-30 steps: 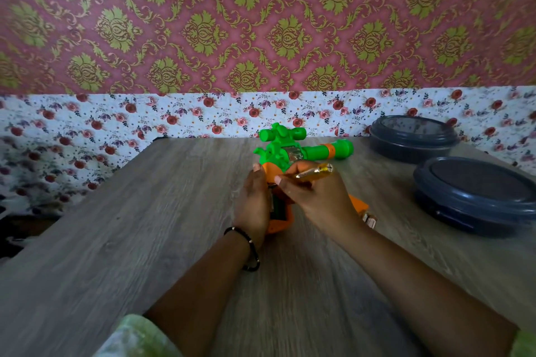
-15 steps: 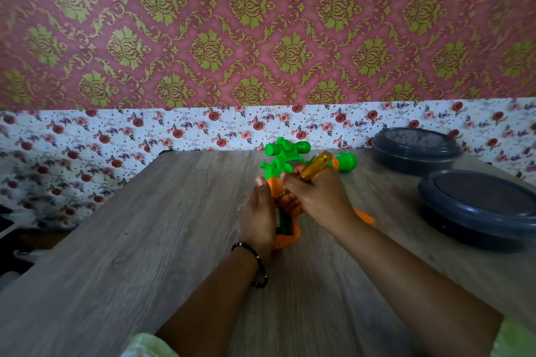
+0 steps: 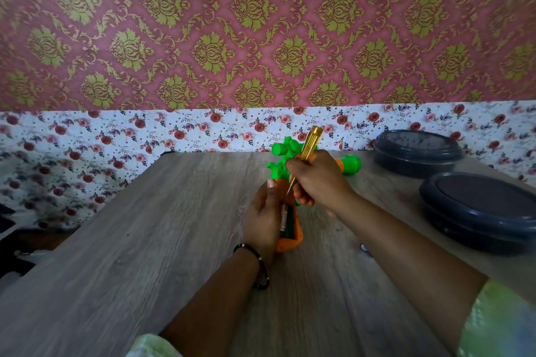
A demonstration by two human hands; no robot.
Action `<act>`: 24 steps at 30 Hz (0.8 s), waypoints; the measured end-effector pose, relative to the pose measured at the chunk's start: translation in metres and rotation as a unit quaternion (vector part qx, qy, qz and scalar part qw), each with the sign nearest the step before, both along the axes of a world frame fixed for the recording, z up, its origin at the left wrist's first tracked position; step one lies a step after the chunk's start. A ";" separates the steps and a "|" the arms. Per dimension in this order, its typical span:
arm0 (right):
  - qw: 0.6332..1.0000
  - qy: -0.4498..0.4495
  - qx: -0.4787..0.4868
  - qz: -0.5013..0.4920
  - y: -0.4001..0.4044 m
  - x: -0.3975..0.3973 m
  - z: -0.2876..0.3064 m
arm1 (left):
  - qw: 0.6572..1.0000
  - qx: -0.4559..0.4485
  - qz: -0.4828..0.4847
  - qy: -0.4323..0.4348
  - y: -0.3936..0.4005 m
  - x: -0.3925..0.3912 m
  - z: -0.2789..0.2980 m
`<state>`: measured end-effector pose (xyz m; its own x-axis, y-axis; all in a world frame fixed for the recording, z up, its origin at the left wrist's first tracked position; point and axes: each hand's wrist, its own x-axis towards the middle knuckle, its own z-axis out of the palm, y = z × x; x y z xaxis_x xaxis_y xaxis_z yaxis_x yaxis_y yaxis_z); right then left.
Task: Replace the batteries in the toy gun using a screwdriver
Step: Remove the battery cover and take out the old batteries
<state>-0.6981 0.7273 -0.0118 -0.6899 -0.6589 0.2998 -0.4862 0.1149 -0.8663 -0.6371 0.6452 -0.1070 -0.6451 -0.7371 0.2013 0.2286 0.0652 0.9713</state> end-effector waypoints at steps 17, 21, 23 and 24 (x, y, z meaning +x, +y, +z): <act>0.969 -0.022 -0.244 0.033 0.042 0.005 -0.038 | 0.997 0.073 -0.026 0.016 0.005 0.006 0.007; 0.984 0.001 -0.163 0.074 0.041 0.009 -0.047 | 0.996 0.073 -0.041 0.017 0.006 0.009 0.011; 0.988 0.035 -0.122 0.088 0.042 0.008 -0.047 | 0.996 0.082 -0.041 0.019 0.006 0.011 0.011; 0.989 0.044 -0.107 0.090 0.042 0.008 -0.047 | 0.996 0.084 -0.041 0.018 0.005 0.011 0.011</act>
<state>-0.6900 0.7690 -0.0590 -0.5328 -0.6830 0.4996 -0.5569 -0.1615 -0.8147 -0.6264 0.6504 -0.0965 -0.6990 -0.7075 0.1040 0.2609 -0.1169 0.9583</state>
